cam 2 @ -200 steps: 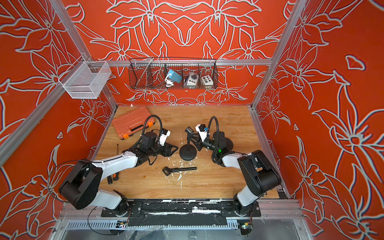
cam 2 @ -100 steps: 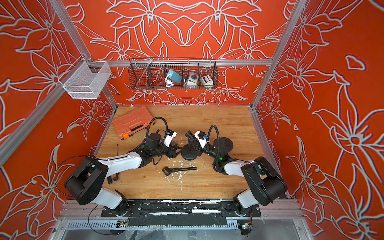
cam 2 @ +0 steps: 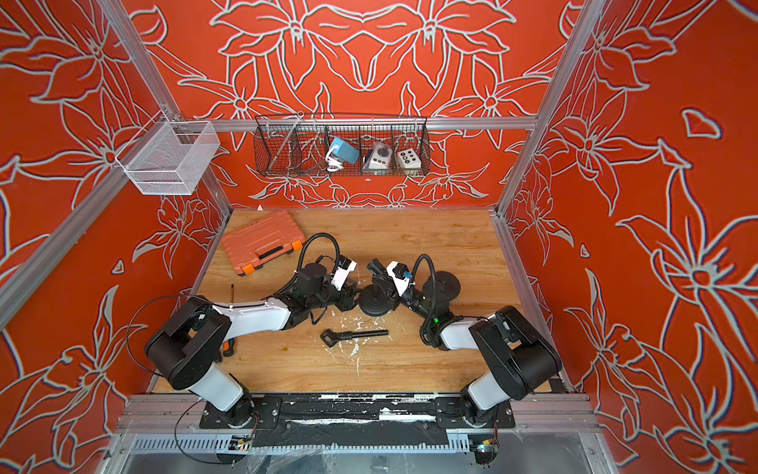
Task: Assemble a microphone stand
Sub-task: Hold the microphone stand pole at the microphone stand base.
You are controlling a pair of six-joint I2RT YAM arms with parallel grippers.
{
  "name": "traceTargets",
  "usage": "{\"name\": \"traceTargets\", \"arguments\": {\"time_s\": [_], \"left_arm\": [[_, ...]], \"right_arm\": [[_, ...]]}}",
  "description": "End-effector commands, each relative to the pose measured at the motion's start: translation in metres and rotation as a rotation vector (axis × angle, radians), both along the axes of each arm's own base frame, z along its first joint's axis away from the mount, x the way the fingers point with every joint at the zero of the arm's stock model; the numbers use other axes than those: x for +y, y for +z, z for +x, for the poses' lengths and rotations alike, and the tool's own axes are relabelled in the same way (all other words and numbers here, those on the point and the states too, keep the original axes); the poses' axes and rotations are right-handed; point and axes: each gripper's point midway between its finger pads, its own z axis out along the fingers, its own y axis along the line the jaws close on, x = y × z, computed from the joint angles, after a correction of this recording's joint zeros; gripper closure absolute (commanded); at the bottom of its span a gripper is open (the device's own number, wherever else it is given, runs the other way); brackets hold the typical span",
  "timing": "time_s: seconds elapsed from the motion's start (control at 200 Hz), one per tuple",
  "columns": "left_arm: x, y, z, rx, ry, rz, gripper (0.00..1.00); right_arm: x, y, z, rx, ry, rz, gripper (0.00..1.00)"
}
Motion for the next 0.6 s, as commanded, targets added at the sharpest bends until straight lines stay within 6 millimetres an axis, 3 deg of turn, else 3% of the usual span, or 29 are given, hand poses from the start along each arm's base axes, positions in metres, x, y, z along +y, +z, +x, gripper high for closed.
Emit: {"name": "traceTargets", "arguments": {"time_s": [0.0,0.44,0.596], "left_arm": [[-0.013,0.015,0.005,-0.075,-0.042,-0.018,0.42],[-0.034,0.018,0.007,-0.097,-0.102,-0.050,0.48],[-0.039,0.019,0.011,-0.091,-0.109,-0.075,0.54]], "right_arm": [[-0.014,-0.052,0.001,0.147,-0.073,-0.090,1.00],[-0.022,-0.056,-0.005,0.177,-0.192,-0.139,1.00],[-0.025,-0.056,-0.010,0.183,-0.260,-0.174,1.00]]}}
